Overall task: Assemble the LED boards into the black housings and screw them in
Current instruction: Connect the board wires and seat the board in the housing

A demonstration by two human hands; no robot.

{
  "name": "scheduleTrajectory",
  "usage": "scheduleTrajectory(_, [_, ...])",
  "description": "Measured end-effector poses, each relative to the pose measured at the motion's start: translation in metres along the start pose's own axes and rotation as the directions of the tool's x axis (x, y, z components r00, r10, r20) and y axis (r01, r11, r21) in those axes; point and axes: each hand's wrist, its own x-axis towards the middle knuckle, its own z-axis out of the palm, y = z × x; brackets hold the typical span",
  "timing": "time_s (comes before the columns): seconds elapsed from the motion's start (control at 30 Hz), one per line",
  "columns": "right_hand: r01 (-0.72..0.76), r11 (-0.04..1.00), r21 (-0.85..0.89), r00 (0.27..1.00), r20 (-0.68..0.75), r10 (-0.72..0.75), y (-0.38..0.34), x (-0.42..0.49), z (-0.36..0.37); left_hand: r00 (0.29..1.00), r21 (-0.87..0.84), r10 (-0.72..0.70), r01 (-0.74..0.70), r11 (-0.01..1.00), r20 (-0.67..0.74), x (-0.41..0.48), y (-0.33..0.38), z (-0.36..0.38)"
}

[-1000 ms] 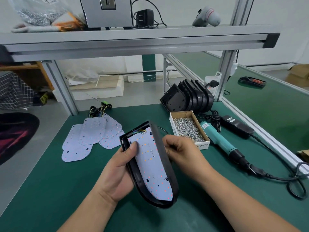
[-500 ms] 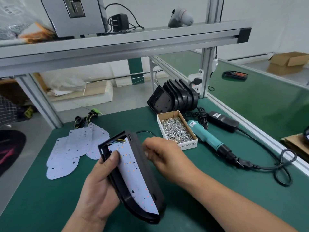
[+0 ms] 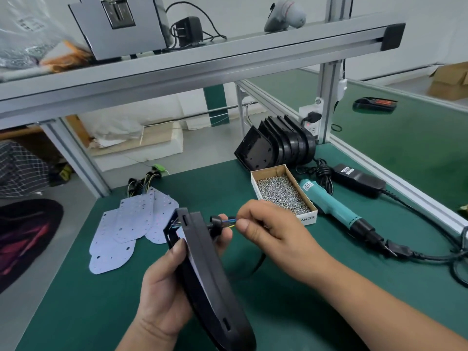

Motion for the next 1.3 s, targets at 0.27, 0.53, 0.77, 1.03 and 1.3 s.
scheduleTrajectory(0.27, [0.063,0.997,-0.045,0.998,-0.006,-0.064,0.011,0.001,0.007,0.972,-0.006,-0.041,0.044,0.999,0.233,0.003,0.008,0.006])
scheduleTrajectory(0.53, [0.122,0.985,-0.123,0.986,-0.101,-0.135,0.014,0.006,0.01,0.957,0.545,0.206,-0.285,0.789,0.202,-0.001,0.004,0.021])
scheduleTrajectory(0.77, [0.131,0.982,-0.137,0.986,-0.081,-0.143,0.015,0.007,0.013,0.946,0.631,0.258,-0.323,0.705,0.196,-0.008,0.005,0.031])
scheduleTrajectory(1.03, [0.119,0.985,-0.122,0.987,-0.096,-0.131,0.017,0.006,0.01,0.956,0.6,0.227,-0.293,0.744,0.185,-0.012,0.007,0.033])
scheduleTrajectory(1.3, [0.05,0.994,-0.095,0.999,-0.003,-0.05,0.018,0.001,0.001,0.965,0.629,0.234,-0.257,0.734,0.12,-0.01,0.009,0.03])
